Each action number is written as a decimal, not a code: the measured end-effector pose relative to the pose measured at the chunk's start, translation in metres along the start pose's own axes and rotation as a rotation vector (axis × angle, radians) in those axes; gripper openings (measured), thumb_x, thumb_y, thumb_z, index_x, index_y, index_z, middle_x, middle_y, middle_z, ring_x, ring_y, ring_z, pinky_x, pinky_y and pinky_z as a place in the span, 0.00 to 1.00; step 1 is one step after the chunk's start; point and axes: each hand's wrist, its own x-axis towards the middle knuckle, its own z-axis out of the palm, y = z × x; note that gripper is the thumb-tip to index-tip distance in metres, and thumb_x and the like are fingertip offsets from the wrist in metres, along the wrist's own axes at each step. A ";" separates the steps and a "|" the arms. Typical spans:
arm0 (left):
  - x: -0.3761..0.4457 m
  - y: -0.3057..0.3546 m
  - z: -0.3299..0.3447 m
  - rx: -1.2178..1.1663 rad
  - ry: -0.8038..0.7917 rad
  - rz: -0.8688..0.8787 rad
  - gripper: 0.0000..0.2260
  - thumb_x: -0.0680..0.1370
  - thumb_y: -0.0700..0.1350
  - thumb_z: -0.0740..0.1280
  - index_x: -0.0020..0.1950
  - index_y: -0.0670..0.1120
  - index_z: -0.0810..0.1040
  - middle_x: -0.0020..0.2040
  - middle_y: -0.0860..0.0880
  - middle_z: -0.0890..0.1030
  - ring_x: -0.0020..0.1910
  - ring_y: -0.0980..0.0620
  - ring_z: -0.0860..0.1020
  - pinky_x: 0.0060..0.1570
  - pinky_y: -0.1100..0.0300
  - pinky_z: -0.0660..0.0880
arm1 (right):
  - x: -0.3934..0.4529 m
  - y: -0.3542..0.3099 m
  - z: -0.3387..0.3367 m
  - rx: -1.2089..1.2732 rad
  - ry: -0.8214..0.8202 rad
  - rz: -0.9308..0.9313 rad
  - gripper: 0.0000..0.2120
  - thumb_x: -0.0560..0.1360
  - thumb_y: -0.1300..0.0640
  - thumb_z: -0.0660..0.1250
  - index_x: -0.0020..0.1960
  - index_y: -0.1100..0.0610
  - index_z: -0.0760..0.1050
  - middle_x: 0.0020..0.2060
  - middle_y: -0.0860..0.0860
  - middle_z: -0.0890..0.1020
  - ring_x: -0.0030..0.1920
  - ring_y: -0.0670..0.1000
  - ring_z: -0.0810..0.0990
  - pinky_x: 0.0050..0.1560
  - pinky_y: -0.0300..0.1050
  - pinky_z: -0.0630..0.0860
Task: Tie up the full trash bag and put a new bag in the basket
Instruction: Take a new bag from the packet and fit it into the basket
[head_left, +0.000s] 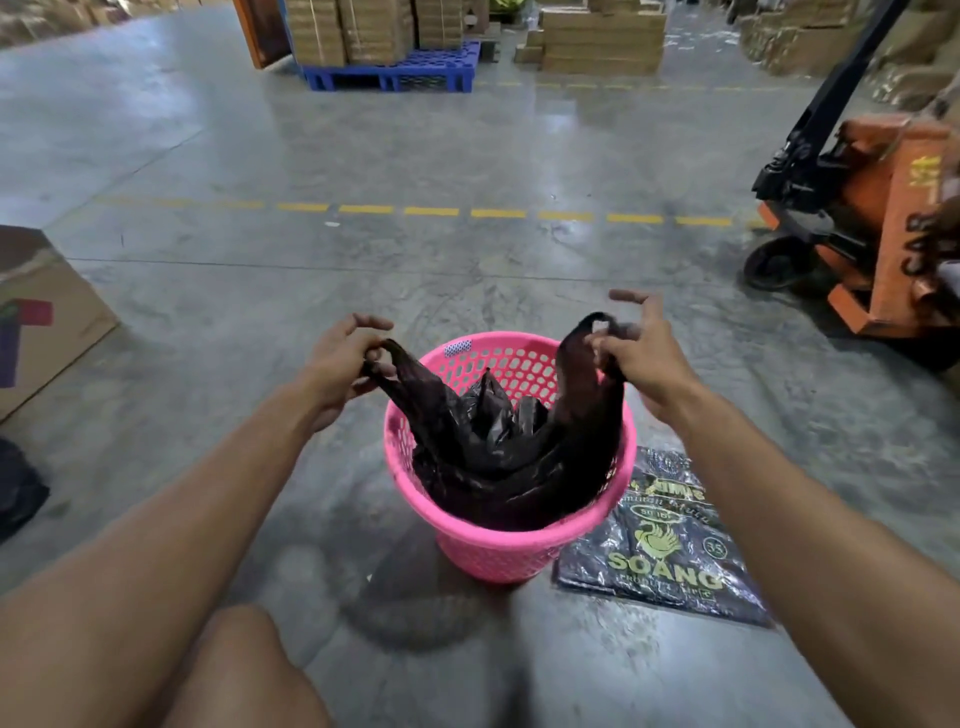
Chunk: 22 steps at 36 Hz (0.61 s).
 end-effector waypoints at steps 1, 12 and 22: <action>0.000 -0.001 -0.006 -0.018 -0.007 -0.003 0.09 0.80 0.40 0.62 0.50 0.53 0.78 0.29 0.55 0.71 0.28 0.57 0.75 0.41 0.59 0.71 | -0.003 0.000 -0.013 -0.051 -0.013 -0.064 0.29 0.75 0.76 0.63 0.65 0.47 0.70 0.43 0.58 0.80 0.31 0.49 0.77 0.33 0.42 0.76; 0.008 -0.021 -0.056 0.876 -0.131 0.457 0.08 0.66 0.46 0.75 0.33 0.60 0.81 0.38 0.70 0.82 0.38 0.69 0.77 0.43 0.69 0.72 | -0.028 0.014 -0.082 -0.787 -0.124 -0.089 0.21 0.72 0.72 0.63 0.40 0.50 0.87 0.32 0.56 0.84 0.29 0.53 0.76 0.30 0.37 0.69; 0.006 -0.038 -0.055 0.917 -0.129 0.248 0.40 0.52 0.78 0.75 0.60 0.62 0.79 0.58 0.53 0.85 0.60 0.49 0.82 0.65 0.47 0.76 | -0.024 0.026 -0.092 -0.798 -0.118 0.124 0.31 0.61 0.50 0.82 0.61 0.53 0.75 0.37 0.52 0.87 0.32 0.54 0.84 0.36 0.48 0.80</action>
